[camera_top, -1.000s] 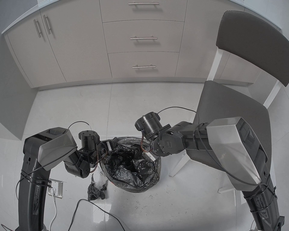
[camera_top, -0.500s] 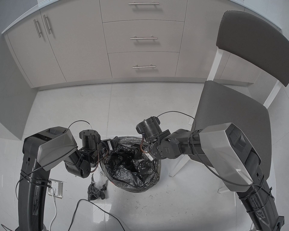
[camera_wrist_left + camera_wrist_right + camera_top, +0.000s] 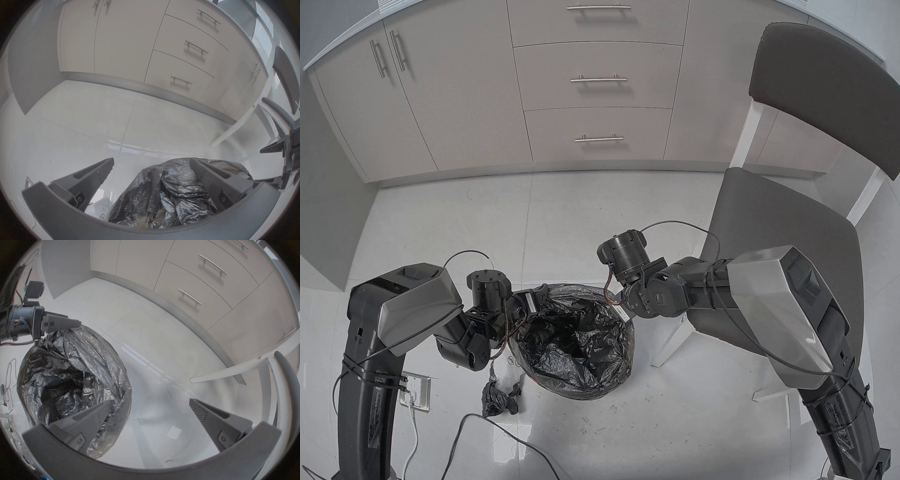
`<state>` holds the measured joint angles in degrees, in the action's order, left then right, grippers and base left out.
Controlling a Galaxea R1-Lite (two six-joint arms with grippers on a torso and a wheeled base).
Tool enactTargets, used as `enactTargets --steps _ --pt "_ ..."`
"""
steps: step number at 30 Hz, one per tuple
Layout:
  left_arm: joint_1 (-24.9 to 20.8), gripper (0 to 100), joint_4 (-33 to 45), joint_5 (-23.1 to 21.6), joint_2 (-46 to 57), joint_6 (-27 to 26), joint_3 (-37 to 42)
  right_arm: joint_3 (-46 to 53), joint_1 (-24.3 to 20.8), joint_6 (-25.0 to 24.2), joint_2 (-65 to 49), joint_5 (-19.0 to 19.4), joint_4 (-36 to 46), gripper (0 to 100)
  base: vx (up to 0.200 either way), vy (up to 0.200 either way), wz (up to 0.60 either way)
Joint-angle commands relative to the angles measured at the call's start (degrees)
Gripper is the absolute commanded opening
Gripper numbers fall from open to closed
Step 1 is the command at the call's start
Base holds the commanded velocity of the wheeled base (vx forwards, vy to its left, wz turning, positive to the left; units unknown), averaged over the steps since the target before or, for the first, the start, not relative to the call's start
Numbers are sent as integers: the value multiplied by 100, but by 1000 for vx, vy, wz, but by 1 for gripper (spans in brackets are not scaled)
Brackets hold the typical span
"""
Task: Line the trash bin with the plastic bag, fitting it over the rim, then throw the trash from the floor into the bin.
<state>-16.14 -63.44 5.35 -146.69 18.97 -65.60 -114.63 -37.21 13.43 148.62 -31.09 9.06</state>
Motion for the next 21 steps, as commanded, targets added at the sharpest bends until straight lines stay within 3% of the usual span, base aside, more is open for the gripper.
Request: enactTargets --steps 1,21 --pt "-3 100 -2 1 18 2 3 4 91 1 10 -3 8 100 0 0 0" --pt "-12 100 -11 1 26 10 12 4 170 19 484 -3 -27 100 0 0 0"
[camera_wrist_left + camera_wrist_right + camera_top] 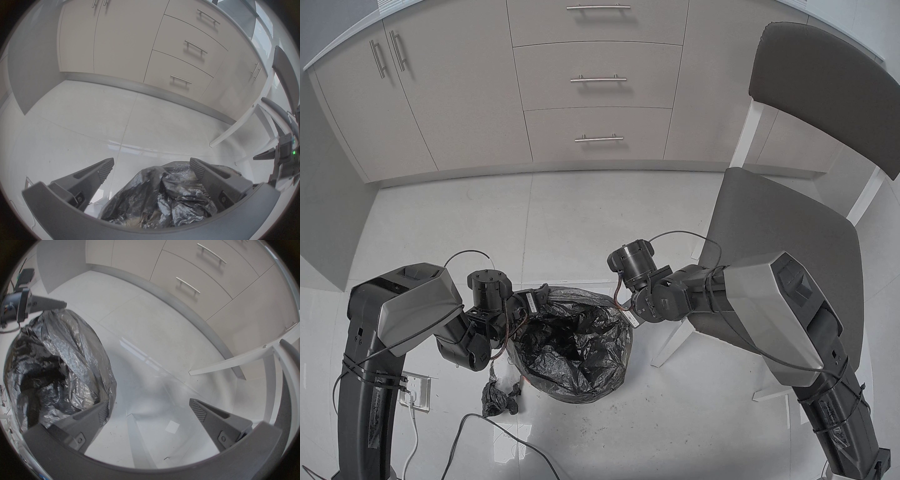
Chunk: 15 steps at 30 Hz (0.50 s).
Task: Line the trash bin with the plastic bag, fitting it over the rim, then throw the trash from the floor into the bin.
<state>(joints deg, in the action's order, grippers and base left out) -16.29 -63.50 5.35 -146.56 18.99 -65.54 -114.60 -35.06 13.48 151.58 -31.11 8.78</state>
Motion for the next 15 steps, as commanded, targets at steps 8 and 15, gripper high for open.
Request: enactTargets --steps 8,15 --pt "3 100 -4 1 4 34 6 1 -98 93 311 8 10 100 0 0 0" --pt "20 100 -4 1 4 43 32 1 -98 155 302 17 19 100 0 0 0"
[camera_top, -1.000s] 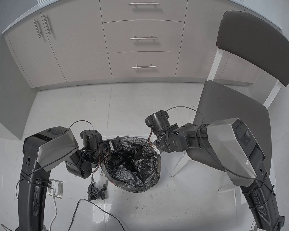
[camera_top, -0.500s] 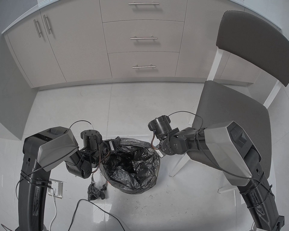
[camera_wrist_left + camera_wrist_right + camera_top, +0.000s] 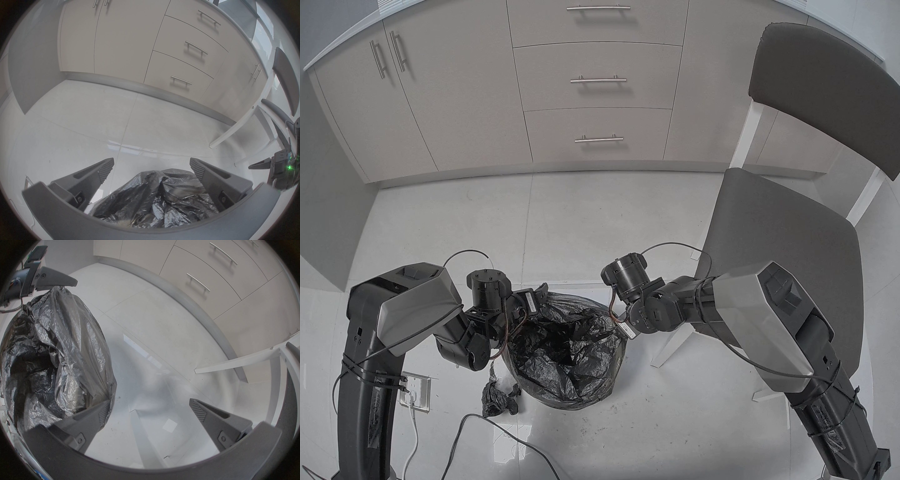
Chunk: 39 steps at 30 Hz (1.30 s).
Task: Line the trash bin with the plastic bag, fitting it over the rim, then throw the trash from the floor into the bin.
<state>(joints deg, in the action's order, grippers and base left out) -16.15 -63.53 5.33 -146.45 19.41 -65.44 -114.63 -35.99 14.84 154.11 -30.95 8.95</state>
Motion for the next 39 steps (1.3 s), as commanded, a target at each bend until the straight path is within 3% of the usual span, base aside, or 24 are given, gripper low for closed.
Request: enactTargets --steps 1,8,15,22,30,39 --pt "16 100 -28 3 11 2 84 4 -5 28 49 10 -7 100 0 0 0" --pt "-116 100 -230 -58 969 300 936 4 -119 28 -364 45 -25 100 0 0 0" --pt "-151 100 -257 -49 1276 265 1227 4 -242 28 -690 45 54 100 0 0 0" --pt "-151 100 -415 -67 1127 230 1376 4 -374 2 -742 45 63 100 0 0 0" --pt "-239 100 -397 -76 477 -183 893 4 -770 -7 -461 72 28 100 0 0 0" --pt "-336 100 -547 -49 389 -552 1270 4 -717 -7 -66 72 -7 100 0 0 0"
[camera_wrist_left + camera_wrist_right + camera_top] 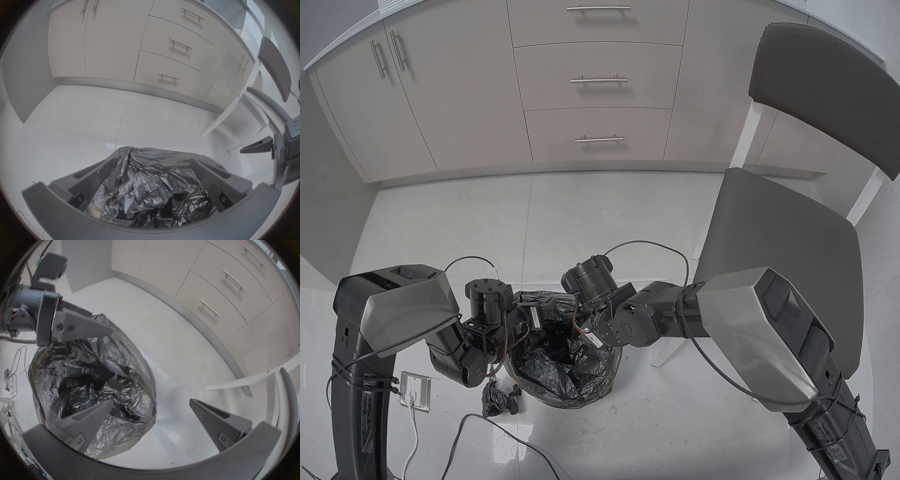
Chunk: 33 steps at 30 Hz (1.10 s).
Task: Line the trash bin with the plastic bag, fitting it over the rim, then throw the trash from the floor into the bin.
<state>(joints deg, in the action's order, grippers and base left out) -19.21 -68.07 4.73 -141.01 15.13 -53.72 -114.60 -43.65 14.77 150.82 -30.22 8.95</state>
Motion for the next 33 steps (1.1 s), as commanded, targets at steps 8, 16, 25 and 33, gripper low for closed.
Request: enactTargets --steps 8,16,25,33 --pt "5 100 -461 177 -656 -678 -33 1 226 -1 492 -1 -69 100 0 0 0" --pt "76 100 -532 485 -823 -959 -332 1 437 -1 580 -10 -86 100 0 0 0" --pt "146 100 -488 801 -770 -959 -701 1 595 34 685 -10 -306 100 0 0 0" --pt "32 100 -470 889 -357 -827 -622 1 648 17 580 95 -447 100 0 0 0"
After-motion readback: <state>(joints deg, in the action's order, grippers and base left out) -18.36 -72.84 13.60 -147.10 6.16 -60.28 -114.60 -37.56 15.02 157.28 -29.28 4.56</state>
